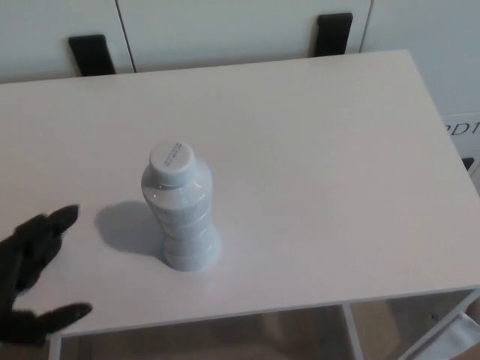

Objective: The robot picks up a bottle from a person using its left hand and walk towards the table in frontand put the bottle on the table.

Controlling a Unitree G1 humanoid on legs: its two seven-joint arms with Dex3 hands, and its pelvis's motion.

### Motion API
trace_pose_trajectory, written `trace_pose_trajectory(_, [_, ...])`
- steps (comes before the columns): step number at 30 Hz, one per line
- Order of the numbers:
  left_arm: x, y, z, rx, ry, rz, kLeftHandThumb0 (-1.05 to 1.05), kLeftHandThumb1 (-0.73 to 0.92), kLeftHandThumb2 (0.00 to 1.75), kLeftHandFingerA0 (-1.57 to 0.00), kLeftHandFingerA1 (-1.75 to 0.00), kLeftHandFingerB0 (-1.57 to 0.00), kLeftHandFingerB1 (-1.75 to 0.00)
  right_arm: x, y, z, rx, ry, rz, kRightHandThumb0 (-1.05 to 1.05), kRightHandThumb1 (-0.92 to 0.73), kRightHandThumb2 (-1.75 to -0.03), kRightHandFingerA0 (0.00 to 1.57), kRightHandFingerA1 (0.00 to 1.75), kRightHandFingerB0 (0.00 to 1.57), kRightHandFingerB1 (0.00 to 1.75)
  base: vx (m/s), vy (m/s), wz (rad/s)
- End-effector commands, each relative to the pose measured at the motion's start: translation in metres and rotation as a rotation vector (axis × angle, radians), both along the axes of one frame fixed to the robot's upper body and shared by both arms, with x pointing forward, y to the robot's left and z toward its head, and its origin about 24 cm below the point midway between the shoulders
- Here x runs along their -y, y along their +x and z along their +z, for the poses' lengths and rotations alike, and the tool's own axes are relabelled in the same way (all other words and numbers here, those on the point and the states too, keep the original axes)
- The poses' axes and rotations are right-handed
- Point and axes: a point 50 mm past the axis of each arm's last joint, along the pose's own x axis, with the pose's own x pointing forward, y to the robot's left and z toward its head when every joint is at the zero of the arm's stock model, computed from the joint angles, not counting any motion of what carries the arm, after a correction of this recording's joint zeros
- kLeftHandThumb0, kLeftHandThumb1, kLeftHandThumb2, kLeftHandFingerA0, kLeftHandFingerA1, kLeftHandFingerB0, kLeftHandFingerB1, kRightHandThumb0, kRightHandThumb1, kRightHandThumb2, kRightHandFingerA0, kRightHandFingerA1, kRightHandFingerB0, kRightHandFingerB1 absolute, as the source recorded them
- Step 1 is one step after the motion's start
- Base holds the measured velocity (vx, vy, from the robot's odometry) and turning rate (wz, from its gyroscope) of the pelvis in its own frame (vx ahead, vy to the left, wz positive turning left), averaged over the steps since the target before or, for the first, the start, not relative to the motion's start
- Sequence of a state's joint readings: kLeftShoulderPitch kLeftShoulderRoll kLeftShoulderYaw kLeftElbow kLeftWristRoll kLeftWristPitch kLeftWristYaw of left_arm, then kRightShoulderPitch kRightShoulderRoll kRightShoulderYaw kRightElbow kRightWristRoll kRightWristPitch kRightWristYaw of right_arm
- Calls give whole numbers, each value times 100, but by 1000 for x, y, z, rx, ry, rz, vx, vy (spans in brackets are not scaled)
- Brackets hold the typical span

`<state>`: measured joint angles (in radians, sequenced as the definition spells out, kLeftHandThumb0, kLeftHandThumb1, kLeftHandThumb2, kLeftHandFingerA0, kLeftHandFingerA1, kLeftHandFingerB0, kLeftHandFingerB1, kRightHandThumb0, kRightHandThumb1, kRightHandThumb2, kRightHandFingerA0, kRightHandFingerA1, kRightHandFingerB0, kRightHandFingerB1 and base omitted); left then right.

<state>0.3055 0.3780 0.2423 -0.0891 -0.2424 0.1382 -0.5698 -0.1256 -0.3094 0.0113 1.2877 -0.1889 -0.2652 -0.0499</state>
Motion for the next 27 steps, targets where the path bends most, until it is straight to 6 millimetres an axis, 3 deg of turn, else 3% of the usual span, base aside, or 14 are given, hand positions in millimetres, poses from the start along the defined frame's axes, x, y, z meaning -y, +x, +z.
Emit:
trace_pose_trajectory(1, [-7, -52, -8, -22, -189, 125, -30, 44, 58, -35, -42, -20, -32, 3, -7, -1, -19, -4, 5, -44, -67, -59, 70, 47, 58, 40, 0, 0, 0])
trace_pose_trajectory(2, [-8, -74, -8, -43, -208, 84, -24, 47, 54, -44, -42, -28, -32, 2, -8, -2, -25, -2, -3, -43, -67, -59, 70, 46, 59, 41, 0, 0, 0])
trace_pose_trajectory(5, [-10, -101, -10, -67, -209, -40, -27, 51, 55, -50, -45, -37, -36, 4, -13, -3, -33, -5, -11, -44, -67, -58, 70, 46, 58, 40, 0, 0, 0])
trace_pose_trajectory(7, [-14, -121, -12, -112, -207, -141, -36, 43, 64, -55, -51, -41, -44, 4, -18, -5, -44, -8, -9, -44, -67, -60, 69, 47, 58, 41, 0, 0, 0])
trace_pose_trajectory(10, [-16, -136, -12, -217, -256, -275, -38, 43, 65, -51, -51, -42, -45, 4, -22, -6, -57, -4, -8, -47, -63, -63, 68, 49, 54, 42, 0, 0, 0])
trace_pose_trajectory(11, [-15, -143, -6, -277, -230, -354, -34, 47, 54, -55, -47, -45, -40, 3, -24, -7, -63, -4, -7, -44, -68, -59, 69, 47, 57, 40, 0, 0, 0])
trace_pose_trajectory(12, [-14, -149, -2, -306, -220, -414, -37, 42, 65, -53, -54, -43, -48, 3, -26, -8, -70, -9, -1, -44, -68, -60, 69, 47, 57, 40, 0, 0, 0])
trace_pose_trajectory(14, [-14, -158, 3, -364, -187, -490, -36, 48, 54, -62, -48, -52, -43, 4, -27, -7, -69, -16, 10, -45, -68, -60, 69, 48, 57, 41, 0, 0, 0])
trace_pose_trajectory(15, [-16, -160, 2, -391, -181, -522, -47, 40, 70, -59, -57, -49, -52, 4, -28, -7, -66, -10, 1, -47, -62, -62, 68, 49, 55, 42, 0, 0, 0])
trace_pose_trajectory(16, [-17, -161, 2, -404, -170, -549, -50, 40, 71, -60, -57, -50, -52, 5, -28, -8, -66, -8, -5, -47, -62, -63, 67, 49, 55, 42, 0, 0, 0])
trace_pose_trajectory(17, [-18, -162, 2, -420, -153, -595, -45, 49, 54, -64, -49, -53, -42, 5, -29, -8, -68, -7, -8, -44, -67, -60, 67, 46, 58, 41, 0, 0, 0])
trace_pose_trajectory(20, [-22, -165, -1, -458, -161, -649, -47, 46, 55, -64, -50, -52, -43, 5, -31, -8, -67, -6, -11, -47, -62, -62, 67, 48, 56, 42, 0, 0, 0])
trace_pose_trajectory(22, [-31, -166, -9, -503, -95, -656, -46, 52, 54, -66, -49, -53, -41, 5, -32, -8, -75, -14, 2, -45, -68, -60, 70, 47, 58, 41, 0, 0, 0])
trace_pose_trajectory(27, [-51, -159, -27, -478, 194, -434, -34, 56, 56, -60, -46, -51, -41, 5, -35, -10, -91, -15, 7, -47, -63, -63, 67, 49, 55, 42, 0, 0, 0])
